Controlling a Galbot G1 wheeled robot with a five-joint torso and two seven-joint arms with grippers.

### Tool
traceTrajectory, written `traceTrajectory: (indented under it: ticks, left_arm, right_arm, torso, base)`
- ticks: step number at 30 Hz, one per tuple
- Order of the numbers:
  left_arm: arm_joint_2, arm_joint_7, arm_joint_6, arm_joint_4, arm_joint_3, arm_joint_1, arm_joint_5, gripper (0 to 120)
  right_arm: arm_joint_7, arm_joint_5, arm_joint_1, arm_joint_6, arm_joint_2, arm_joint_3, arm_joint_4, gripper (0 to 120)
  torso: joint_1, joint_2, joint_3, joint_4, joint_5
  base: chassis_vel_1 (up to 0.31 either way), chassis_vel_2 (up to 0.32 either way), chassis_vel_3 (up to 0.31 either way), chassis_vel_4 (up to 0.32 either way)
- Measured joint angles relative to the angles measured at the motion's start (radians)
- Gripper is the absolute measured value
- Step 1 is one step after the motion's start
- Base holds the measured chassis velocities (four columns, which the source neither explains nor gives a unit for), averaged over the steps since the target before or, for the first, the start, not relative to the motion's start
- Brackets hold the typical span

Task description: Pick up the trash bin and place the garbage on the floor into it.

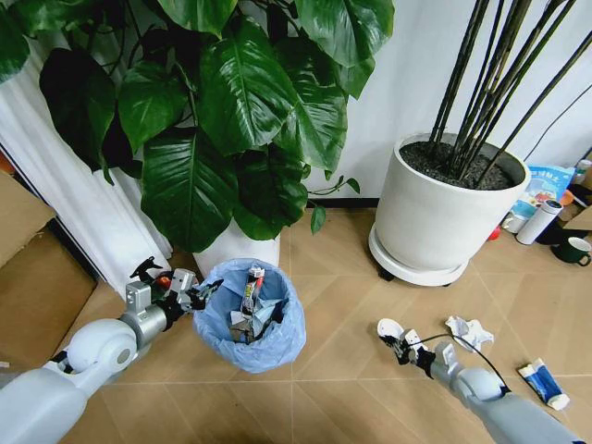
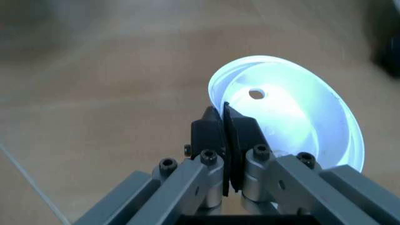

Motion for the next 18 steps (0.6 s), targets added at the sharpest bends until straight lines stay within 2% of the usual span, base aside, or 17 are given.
traceTrajectory:
  ticks: [7,12,18]
  left_arm:
    - [-0.022,0.009,-0.002,0.043,0.113,-0.095,-0.001,0]
    - [-0.056,0.012,-0.002,0.075,0.227,-0.209,-0.011,0]
    - [-0.07,0.013,-0.003,0.091,0.284,-0.275,-0.022,0]
  right_arm:
    - [-0.058,0.045,-0.03,0.026,-0.058,0.054,0.181,0]
    - [-0.155,0.126,-0.026,0.047,-0.143,0.12,0.335,0]
    - [-0.215,0.208,0.016,0.058,-0.192,0.128,0.408,0]
  torso:
    - [0.0,0.0,0.0,-0.0001,0.0002]
    - [0.0,0.0,0.0,-0.0003,-0.0001]
    - [0.0,0.0,0.0,-0.0004,0.0]
  base:
    - [0.0,0.0,0.0,0.0]
    - [0.0,0.0,0.0,0.0]
    - [0.0,0.0,0.0,0.0]
